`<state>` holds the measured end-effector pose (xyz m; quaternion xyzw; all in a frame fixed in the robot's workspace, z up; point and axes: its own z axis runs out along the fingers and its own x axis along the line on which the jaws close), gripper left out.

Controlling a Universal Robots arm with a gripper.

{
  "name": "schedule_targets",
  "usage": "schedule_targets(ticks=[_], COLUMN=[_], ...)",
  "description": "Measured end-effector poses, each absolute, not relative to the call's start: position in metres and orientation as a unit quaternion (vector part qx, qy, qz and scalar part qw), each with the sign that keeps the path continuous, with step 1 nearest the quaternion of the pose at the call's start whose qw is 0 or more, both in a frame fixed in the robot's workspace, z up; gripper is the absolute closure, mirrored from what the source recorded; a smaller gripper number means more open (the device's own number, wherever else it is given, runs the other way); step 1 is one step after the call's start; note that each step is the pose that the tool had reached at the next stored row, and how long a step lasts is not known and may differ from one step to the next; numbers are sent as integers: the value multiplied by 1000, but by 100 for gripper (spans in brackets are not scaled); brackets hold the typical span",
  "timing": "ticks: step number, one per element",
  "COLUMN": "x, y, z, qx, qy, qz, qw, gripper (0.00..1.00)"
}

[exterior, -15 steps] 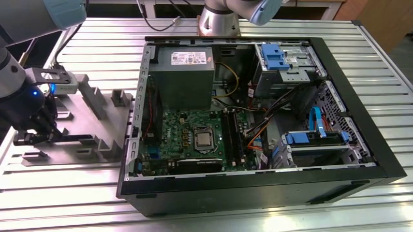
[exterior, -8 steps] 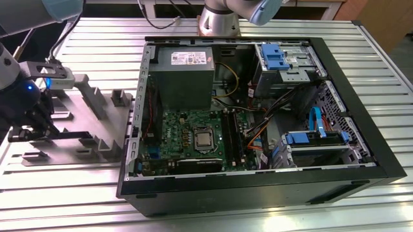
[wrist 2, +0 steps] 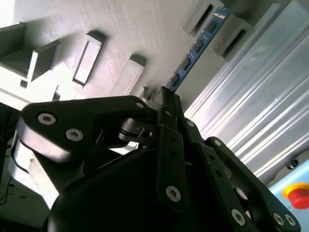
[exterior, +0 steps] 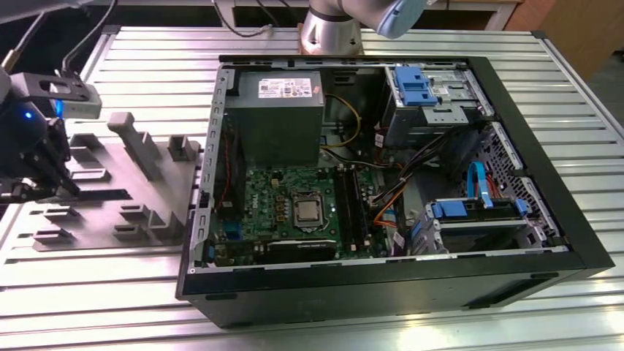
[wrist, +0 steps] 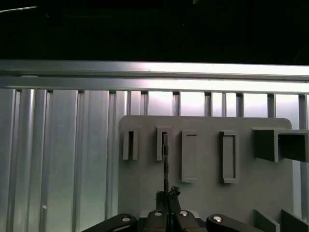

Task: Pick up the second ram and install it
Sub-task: 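Pick up the second ram and move it above second insertion slot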

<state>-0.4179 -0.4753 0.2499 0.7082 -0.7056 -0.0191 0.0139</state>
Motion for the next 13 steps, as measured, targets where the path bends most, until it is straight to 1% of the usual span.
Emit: schedule_targets(ticks=[13], x=[-418], y=[-475], z=[297], qx=[708], qy=[-706], qz=[-17], qw=[12], gripper=[88])
